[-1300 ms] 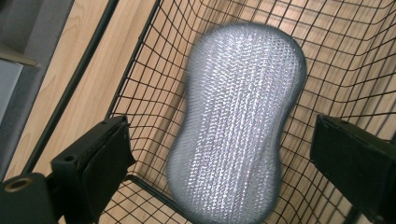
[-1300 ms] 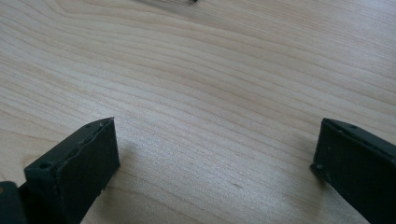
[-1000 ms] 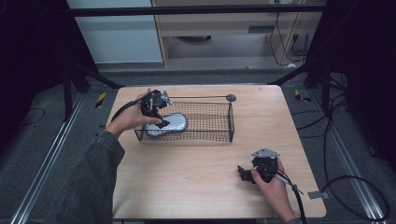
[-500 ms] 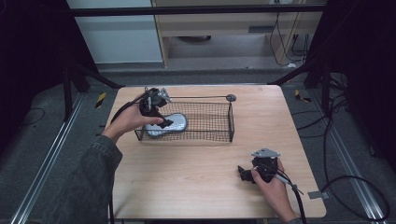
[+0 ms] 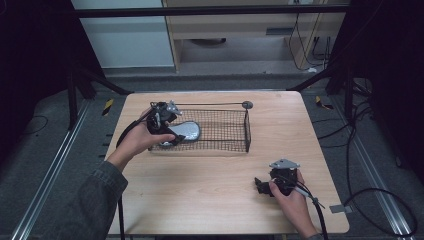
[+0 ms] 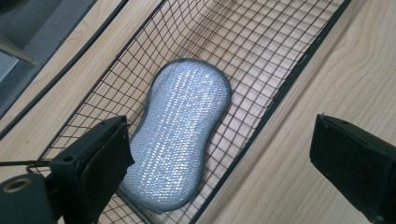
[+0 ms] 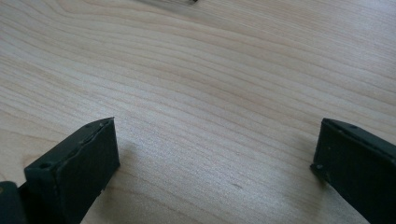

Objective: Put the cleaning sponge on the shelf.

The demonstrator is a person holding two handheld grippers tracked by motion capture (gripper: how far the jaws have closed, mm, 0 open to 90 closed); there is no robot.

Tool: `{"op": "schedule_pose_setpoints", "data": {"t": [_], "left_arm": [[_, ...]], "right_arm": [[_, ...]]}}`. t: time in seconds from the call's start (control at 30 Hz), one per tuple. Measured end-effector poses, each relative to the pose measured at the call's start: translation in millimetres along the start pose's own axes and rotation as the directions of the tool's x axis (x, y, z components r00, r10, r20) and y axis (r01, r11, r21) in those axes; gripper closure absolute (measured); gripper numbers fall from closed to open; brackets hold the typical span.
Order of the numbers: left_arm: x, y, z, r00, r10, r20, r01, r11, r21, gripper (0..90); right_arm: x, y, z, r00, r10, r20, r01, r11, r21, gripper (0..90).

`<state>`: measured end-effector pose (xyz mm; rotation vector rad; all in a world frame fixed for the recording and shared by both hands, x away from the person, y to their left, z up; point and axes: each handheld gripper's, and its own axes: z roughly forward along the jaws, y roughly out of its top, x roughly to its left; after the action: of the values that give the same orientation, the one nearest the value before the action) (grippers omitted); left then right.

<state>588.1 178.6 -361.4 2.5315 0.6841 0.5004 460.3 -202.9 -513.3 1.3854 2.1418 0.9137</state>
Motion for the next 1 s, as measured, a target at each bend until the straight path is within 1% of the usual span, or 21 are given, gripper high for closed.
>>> {"op": "schedule_pose_setpoints", "data": {"t": [0.03, 0.13, 0.2, 0.23, 0.3, 0.33, 0.4, 0.43, 0.47, 0.5, 0.63, 0.73, 0.93, 1.0], "left_arm": [[-2.7, -0.7, -0.6, 1.0000, -0.005, 0.000, 0.005, 0.9999, -0.011, 4.9], [-10.2, -1.9, -2.5, 0.9998, -0.014, -0.010, 0.014, 0.9998, -0.015, 4.8], [-17.5, -3.9, -3.5, 0.9995, -0.028, -0.014, 0.028, 0.9993, -0.026, 4.9], [-17.5, -3.9, -3.5, 0.9995, -0.028, -0.014, 0.028, 0.9993, -0.026, 4.9], [-21.8, -5.6, -4.1, 0.9993, -0.036, -0.008, 0.036, 0.9986, -0.039, 4.9], [-23.8, -6.5, -4.5, 0.9992, -0.039, -0.010, 0.039, 0.9985, -0.038, 4.9], [-29.7, -9.2, -6.5, 0.9983, -0.052, -0.027, 0.051, 0.9977, -0.044, 4.9], [-29.7, -9.2, -6.5, 0.9983, -0.052, -0.027, 0.051, 0.9977, -0.044, 4.9], [-31.2, -10.2, -7.6, 0.9978, -0.059, -0.029, 0.057, 0.9970, -0.051, 4.9], [-33.7, -12.3, -9.6, 0.9965, -0.078, -0.029, 0.076, 0.9947, -0.069, 4.7], [-38.1, -15.1, -12.0, 0.9965, -0.076, -0.034, 0.074, 0.9946, -0.073, 4.4], [-43.5, -18.1, -14.7, 0.9951, -0.086, -0.049, 0.082, 0.9931, -0.084, 4.3], [-51.1, -30.0, -18.8, 0.9914, -0.124, -0.041, 0.118, 0.9847, -0.128, 4.4], [-55.2, -38.1, -21.3, 0.9888, -0.141, -0.049, 0.133, 0.9807, -0.144, 4.3]], "right_arm": [[0.0, 0.0, 0.0, 1.0000, 0.000, 0.000, 0.000, 1.000, 0.000, 0.3], [0.0, 0.0, 0.0, 1.0000, 0.000, 0.000, 0.000, 1.000, 0.000, 0.3], [0.0, 0.0, 0.0, 1.0000, 0.000, 0.000, 0.000, 1.000, 0.000, 0.3], [0.0, 0.0, 0.0, 1.0000, 0.000, 0.000, 0.000, 1.000, 0.000, 0.3], [0.0, 0.0, 0.0, 1.0000, 0.000, 0.000, 0.000, 1.000, 0.000, 0.3], [0.0, 0.0, 0.0, 1.0000, 0.000, 0.000, 0.000, 1.000, 0.000, 0.3], [0.0, 0.0, 0.0, 1.0000, 0.000, 0.000, 0.000, 1.000, 0.000, 0.3], [0.0, 0.0, 0.0, 1.0000, 0.000, 0.000, 0.000, 1.000, 0.000, 0.4], [0.0, 0.0, 0.0, 1.0000, 0.000, 0.000, 0.000, 1.000, 0.000, 0.4], [0.0, 0.0, 0.0, 1.0000, 0.000, 0.000, 0.000, 1.000, 0.000, 0.4], [0.0, 0.0, 0.0, 1.0000, 0.000, 0.000, 0.000, 1.000, 0.000, 0.3], [0.0, 0.0, 0.0, 1.0000, 0.000, 0.000, 0.000, 1.000, 0.000, 0.3], [0.1, -0.1, -0.1, 1.0000, 0.001, 0.000, -0.001, 1.000, 0.000, 0.4], [0.2, -0.1, -0.1, 1.0000, 0.001, 0.000, -0.001, 1.000, 0.000, 0.4]]}}
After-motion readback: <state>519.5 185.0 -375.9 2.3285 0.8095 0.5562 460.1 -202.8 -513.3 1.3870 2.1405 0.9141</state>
